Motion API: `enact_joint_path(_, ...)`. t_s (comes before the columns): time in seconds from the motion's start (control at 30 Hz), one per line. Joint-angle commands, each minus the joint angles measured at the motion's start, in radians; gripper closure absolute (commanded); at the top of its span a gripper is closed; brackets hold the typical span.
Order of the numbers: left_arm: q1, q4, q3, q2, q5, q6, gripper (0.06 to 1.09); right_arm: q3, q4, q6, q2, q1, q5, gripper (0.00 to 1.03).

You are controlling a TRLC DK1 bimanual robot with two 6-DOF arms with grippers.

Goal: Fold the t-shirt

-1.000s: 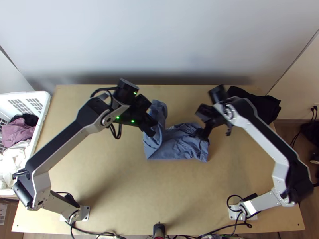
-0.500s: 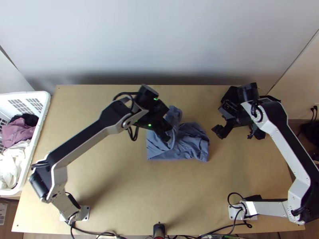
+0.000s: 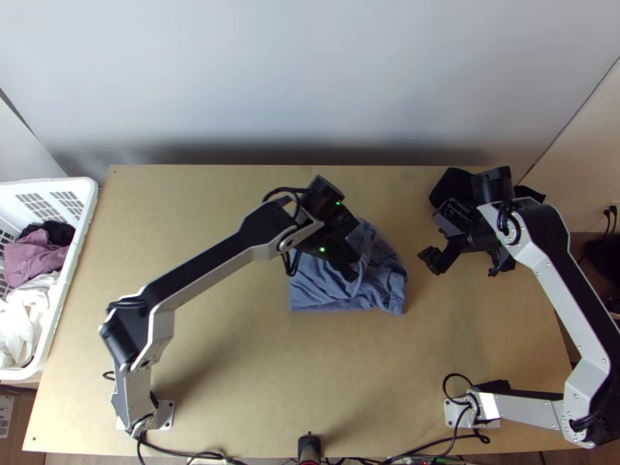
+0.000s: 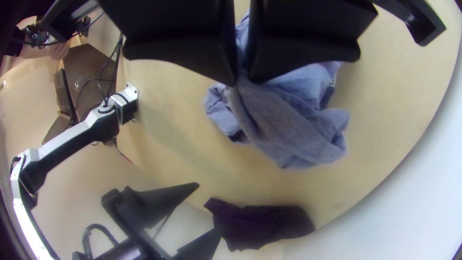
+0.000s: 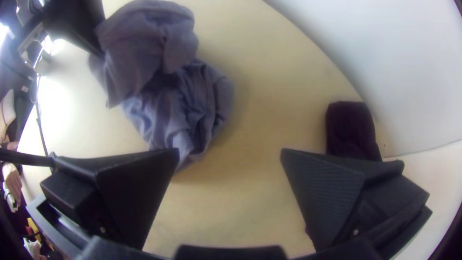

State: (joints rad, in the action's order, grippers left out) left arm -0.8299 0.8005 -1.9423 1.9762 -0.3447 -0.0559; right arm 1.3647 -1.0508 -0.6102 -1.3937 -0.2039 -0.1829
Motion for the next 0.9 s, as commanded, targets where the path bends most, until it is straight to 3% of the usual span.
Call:
enact_joint_path(0.0,-0.015,-0.020,-0.053,0.099,-0.005,0.001,1.05,-0.001,0.000,0.004,0.001,0.006,0.000,0.05)
enact_joint_path(0.4,-0.049,-0.032,-0.188,0.283,-0.005,0.008,1.05,-0.004,-0.015,0.007,0.004,0.026,-0.001,0.05)
enact_joint_path(0.43,-0.052,-0.032,-0.196,0.294,-0.005,0.008,1.00,-0.004,-0.017,0.007,0.004,0.026,-0.001,0.05)
enact_joint_path(0.47,-0.054,-0.030,-0.202,0.302,-0.005,0.010,0.83,-0.004,-0.020,0.007,0.005,0.026,-0.001,0.05)
enact_joint_path(0.53,-0.055,-0.027,-0.210,0.305,-0.005,0.011,0.37,-0.007,-0.021,0.007,0.005,0.026,-0.001,0.05)
enact_joint_path(0.57,-0.055,-0.021,-0.214,0.303,-0.005,0.011,0.19,-0.009,-0.021,0.007,0.005,0.026,-0.001,0.05)
enact_joint_path(0.6,-0.055,-0.011,-0.221,0.299,-0.005,0.011,0.10,-0.010,-0.020,0.007,0.004,0.026,-0.001,0.05)
enact_joint_path(0.87,-0.023,0.092,-0.247,0.182,-0.007,0.004,0.10,0.004,-0.015,0.013,-0.018,0.000,-0.001,0.05)
